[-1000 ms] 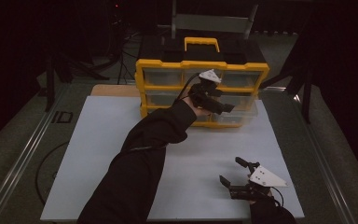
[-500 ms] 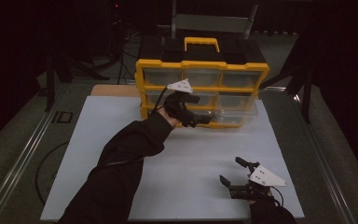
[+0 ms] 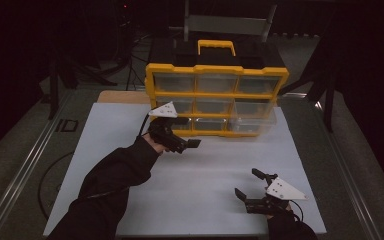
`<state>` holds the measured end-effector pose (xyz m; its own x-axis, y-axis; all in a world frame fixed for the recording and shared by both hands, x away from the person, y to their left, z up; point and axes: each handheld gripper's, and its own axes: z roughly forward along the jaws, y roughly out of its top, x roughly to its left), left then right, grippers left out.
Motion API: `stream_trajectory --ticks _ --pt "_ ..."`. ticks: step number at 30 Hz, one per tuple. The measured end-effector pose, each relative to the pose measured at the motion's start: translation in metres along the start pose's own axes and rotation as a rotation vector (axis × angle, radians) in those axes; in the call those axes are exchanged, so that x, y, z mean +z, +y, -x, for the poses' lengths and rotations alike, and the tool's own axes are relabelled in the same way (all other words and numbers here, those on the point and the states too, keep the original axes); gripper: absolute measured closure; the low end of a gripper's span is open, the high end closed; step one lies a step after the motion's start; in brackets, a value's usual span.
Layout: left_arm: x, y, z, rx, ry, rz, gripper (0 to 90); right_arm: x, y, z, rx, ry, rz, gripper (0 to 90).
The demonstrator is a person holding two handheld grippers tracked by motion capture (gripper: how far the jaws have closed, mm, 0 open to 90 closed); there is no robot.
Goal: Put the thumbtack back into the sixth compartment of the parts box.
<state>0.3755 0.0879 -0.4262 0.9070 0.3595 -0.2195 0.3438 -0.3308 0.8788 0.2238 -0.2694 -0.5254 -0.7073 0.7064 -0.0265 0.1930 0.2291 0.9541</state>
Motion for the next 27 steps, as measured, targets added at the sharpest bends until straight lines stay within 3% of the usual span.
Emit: stream_trajectory --ticks 6,9,13,18,21,27 --pt "-0.013 -0.029 -0.001 -0.011 0.014 -0.026 0.4 0.001 0.000 0.000 -0.003 -0.001 -0.003 10.4" --pt "-0.022 -0.044 0.000 -0.025 0.009 -0.015 0.4 0.001 0.000 0.000 0.001 -0.001 -0.005 10.4" --pt "-0.032 -0.060 0.001 -0.012 0.018 -0.028 0.4 0.001 0.000 -0.001 -0.001 -0.001 -0.005 10.4" --pt "-0.046 -0.079 0.001 -0.019 0.055 -0.041 0.4 0.002 -0.001 -0.001 0.000 -0.003 -0.007 10.4" --pt "-0.052 -0.087 0.001 -0.033 0.054 -0.032 0.4 0.001 -0.001 0.000 0.002 -0.005 -0.008 10.4" --pt "-0.075 -0.115 0.008 -0.054 0.119 -0.005 0.4 0.002 -0.001 0.000 -0.001 -0.006 -0.011 10.4"
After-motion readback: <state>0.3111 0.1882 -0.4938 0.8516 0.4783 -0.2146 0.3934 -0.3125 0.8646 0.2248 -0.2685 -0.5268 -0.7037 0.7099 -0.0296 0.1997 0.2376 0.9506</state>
